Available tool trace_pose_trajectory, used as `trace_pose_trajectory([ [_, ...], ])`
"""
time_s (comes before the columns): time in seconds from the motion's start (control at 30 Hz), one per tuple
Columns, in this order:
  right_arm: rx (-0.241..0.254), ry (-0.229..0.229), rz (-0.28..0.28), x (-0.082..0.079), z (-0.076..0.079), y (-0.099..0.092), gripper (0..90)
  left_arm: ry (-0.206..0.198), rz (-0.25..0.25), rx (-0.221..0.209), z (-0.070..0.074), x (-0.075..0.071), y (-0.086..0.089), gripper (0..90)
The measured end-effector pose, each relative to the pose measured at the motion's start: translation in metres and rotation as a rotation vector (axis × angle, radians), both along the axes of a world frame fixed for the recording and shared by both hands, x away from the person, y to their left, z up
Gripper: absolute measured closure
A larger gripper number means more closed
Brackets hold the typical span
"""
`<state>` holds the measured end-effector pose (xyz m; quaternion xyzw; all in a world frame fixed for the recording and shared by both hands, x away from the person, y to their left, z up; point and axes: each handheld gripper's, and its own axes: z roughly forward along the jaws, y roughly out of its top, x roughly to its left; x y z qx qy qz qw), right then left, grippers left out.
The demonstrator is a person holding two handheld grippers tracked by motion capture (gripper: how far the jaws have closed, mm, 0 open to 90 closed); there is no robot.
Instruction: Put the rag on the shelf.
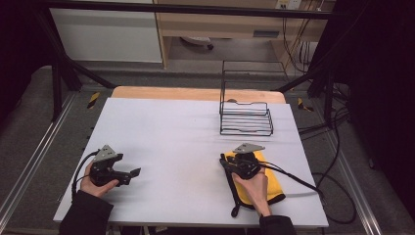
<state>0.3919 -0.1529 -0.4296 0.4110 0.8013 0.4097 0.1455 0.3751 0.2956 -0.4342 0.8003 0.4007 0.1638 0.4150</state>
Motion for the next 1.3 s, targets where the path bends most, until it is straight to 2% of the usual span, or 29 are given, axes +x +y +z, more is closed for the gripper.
trace_pose_trajectory([
  [0.07,0.003,-0.025,0.0,-0.002,0.006,-0.007,54.9,0.001,0.001,0.001,0.0,0.0,-0.001,5.0],
  [0.13,0.011,-0.049,-0.009,-0.003,0.011,-0.016,45.8,0.0,0.0,0.004,0.0,0.0,-0.002,4.7],
  [0.23,0.026,-0.052,-0.029,-0.003,0.013,-0.032,35.5,0.001,-0.001,0.005,0.001,0.0,-0.004,4.4],
  [0.47,0.029,-0.034,-0.06,-0.004,0.009,-0.066,19.5,0.01,-0.007,0.008,0.001,0.001,-0.015,3.1],
  [0.67,0.006,-0.01,-0.096,-0.013,0.003,-0.092,20.5,0.019,-0.017,0.008,0.002,0.001,-0.028,2.3],
  [0.83,0.011,-0.007,-0.12,-0.019,-0.003,-0.108,22.2,0.025,-0.022,-0.005,0.005,0.001,-0.042,2.3],
  [0.9,0.016,-0.009,-0.125,-0.021,-0.005,-0.116,21.8,0.025,-0.028,-0.007,0.006,0.003,-0.053,2.1],
  [1.03,0.022,-0.015,-0.129,-0.02,-0.004,-0.119,19.3,0.025,-0.048,0.007,0.007,0.004,-0.066,2.1],
  [1.07,0.026,-0.019,-0.122,-0.02,-0.004,-0.12,16.4,0.022,-0.061,0.011,0.009,0.005,-0.076,2.2],
  [1.1,0.03,-0.017,-0.124,-0.019,-0.004,-0.12,14.9,0.022,-0.061,0.011,0.009,0.005,-0.076,2.2],
  [1.3,0.024,0.003,-0.122,-0.018,-0.004,-0.12,7.6,0.03,-0.105,0.01,0.013,0.009,-0.111,2.1],
])
